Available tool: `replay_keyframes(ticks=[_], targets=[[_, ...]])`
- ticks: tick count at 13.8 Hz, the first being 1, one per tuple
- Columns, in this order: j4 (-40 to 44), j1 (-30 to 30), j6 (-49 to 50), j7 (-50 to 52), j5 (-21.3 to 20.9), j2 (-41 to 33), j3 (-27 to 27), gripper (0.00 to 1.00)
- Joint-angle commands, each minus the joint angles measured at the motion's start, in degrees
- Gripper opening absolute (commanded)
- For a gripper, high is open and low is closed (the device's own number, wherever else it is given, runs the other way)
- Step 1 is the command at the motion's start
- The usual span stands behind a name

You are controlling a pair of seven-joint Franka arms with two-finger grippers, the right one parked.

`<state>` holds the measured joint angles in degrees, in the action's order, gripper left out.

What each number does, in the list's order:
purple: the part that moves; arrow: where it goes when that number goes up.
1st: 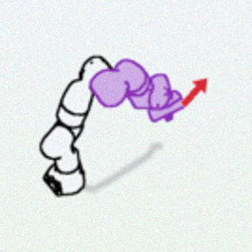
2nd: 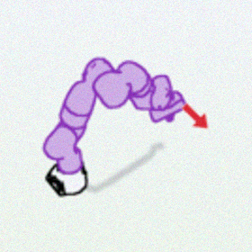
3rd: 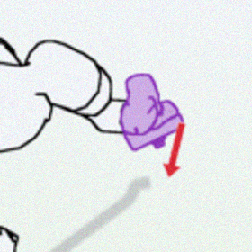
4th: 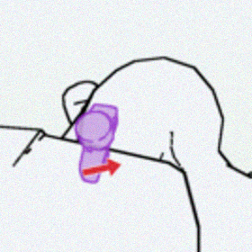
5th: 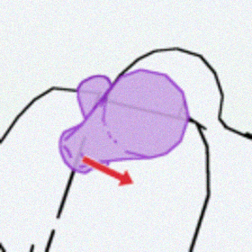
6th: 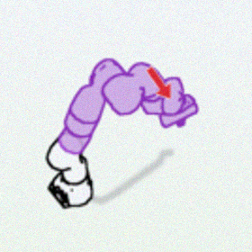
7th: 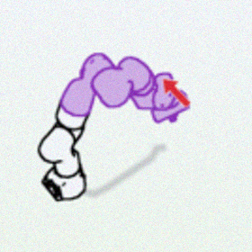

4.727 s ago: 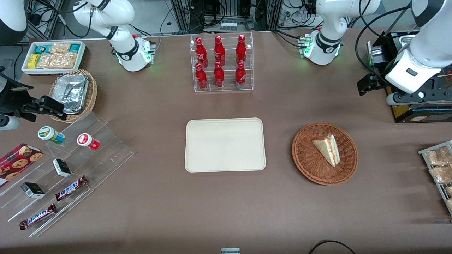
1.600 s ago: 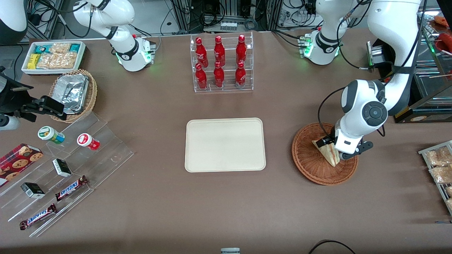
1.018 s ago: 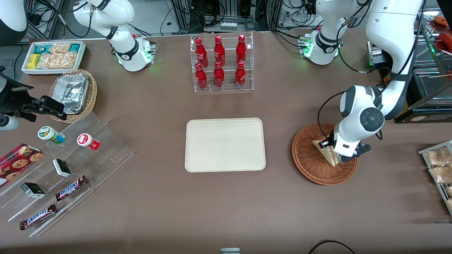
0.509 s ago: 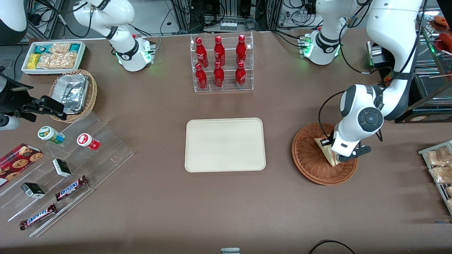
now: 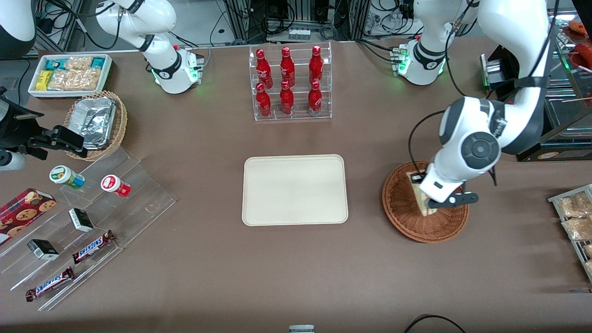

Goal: Place sandwich from basket to tray
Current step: 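Lift the sandwich and carry it with the left gripper to the tray, then lower the sandwich onto the cream tray and open the left gripper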

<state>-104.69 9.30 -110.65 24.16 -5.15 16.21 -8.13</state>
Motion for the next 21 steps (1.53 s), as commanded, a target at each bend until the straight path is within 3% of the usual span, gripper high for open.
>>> replay_keyframes(ticks=[1, 6, 14, 21], targets=[[1.5, 3.7, 0.5, -0.5, 0.0, 0.1, 0.0, 0.00], [6.3, 11.2, -0.4, -0.3, 0.3, 4.3, -0.5, 0.00], [21.3, 21.2, -0.3, 6.4, 1.8, 19.2, -0.7, 0.00], [27.4, 24.1, -1.8, 7.8, 1.8, 26.9, -0.7, 0.00]])
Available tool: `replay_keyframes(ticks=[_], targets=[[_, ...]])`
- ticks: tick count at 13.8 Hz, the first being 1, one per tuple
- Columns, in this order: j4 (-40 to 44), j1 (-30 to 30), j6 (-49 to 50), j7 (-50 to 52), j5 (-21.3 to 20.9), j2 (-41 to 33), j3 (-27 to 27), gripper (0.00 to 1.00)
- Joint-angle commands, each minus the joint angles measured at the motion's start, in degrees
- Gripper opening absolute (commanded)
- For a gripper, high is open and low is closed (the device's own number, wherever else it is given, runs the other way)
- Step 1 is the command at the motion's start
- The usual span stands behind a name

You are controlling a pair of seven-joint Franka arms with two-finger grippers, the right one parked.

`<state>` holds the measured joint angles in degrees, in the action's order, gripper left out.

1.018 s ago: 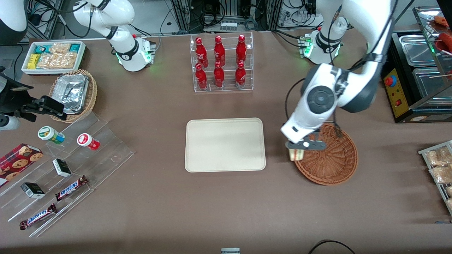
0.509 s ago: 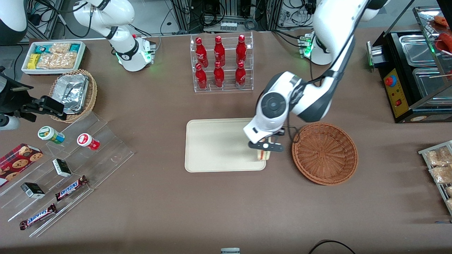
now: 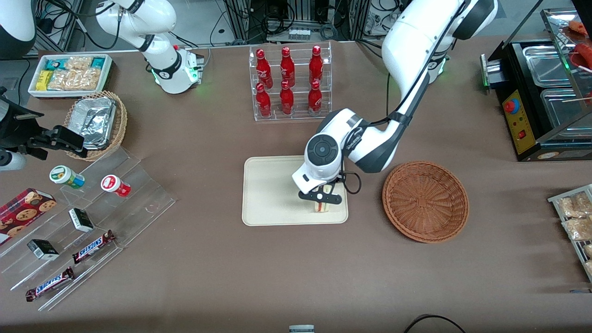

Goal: Place sandwich from basket to tray
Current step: 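Lower the sandwich onto the cream tray and open the left gripper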

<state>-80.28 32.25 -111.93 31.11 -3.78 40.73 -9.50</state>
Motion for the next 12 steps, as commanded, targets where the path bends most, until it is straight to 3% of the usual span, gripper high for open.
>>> replay_keyframes(ticks=[1, 10, 11, 12], targets=[[3.0, 1.1, -1.9, 0.9, 0.4, 3.1, 0.7, 0.00], [2.9, 2.5, -3.7, 3.7, -0.1, 5.1, 0.8, 0.00], [2.9, 2.4, -3.6, 3.8, 0.0, 5.1, 0.8, 0.11], [2.9, 2.4, -3.6, 3.8, 0.0, 5.1, 0.8, 0.47]])
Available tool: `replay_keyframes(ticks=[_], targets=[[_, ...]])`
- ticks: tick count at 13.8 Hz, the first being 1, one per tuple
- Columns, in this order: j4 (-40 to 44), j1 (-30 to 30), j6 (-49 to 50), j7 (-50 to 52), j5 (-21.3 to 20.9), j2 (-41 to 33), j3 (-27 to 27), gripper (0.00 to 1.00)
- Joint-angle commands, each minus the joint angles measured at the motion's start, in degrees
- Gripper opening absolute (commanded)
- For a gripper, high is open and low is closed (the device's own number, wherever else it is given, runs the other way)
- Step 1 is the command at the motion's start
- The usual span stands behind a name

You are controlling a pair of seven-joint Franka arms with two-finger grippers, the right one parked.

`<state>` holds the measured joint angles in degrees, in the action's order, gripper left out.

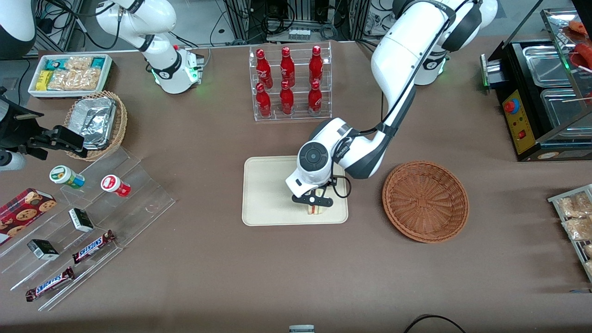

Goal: Place sandwich from basket to tray
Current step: 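Lower the sandwich onto the cream tray and open the left gripper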

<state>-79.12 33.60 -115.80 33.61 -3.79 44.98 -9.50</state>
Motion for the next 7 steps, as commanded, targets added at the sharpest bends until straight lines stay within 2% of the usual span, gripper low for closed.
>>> replay_keyframes(ticks=[1, 2, 7], targets=[[1.6, 1.0, 0.1, 1.3, 0.0, 0.9, 0.8, 0.66], [1.7, 0.9, 0.2, 1.4, 0.0, 0.9, 0.8, 1.00], [1.8, 0.6, 0.7, 4.6, 0.0, 0.4, 1.0, 1.00]])
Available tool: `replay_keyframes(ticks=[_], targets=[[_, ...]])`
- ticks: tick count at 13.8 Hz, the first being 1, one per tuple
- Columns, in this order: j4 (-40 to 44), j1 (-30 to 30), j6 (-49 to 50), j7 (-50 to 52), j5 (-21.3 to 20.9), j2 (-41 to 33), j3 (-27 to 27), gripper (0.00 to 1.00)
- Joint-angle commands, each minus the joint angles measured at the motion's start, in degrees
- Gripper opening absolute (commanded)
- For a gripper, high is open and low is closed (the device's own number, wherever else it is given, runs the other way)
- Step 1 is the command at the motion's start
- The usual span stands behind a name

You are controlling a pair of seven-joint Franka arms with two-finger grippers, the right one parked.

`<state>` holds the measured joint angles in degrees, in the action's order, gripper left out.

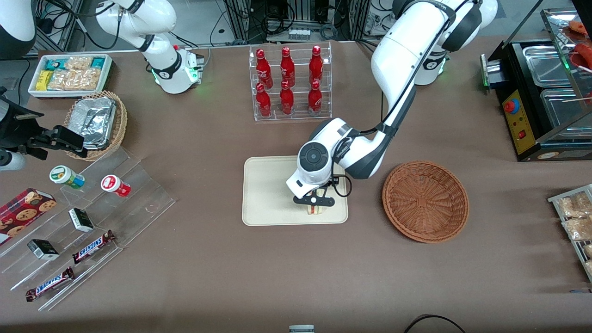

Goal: Place sandwich from basket to tray
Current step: 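Lower the sandwich onto the cream tray and open the left gripper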

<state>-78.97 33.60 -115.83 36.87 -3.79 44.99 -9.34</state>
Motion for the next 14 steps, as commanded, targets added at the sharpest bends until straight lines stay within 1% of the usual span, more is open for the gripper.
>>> replay_keyframes(ticks=[1, 6, 7, 12, 14], targets=[[1.7, 0.4, 0.8, 1.4, 0.0, 0.2, 0.9, 1.00], [1.7, 0.2, 1.3, 1.3, -0.4, -1.9, 1.3, 1.00], [1.7, 0.1, 2.7, 1.3, -0.3, -2.8, 1.3, 1.00], [1.6, 0.1, 4.2, 2.4, 0.6, -7.4, 4.5, 1.00], [1.6, 0.1, 6.6, 2.4, 0.6, -9.2, 5.4, 1.00]])
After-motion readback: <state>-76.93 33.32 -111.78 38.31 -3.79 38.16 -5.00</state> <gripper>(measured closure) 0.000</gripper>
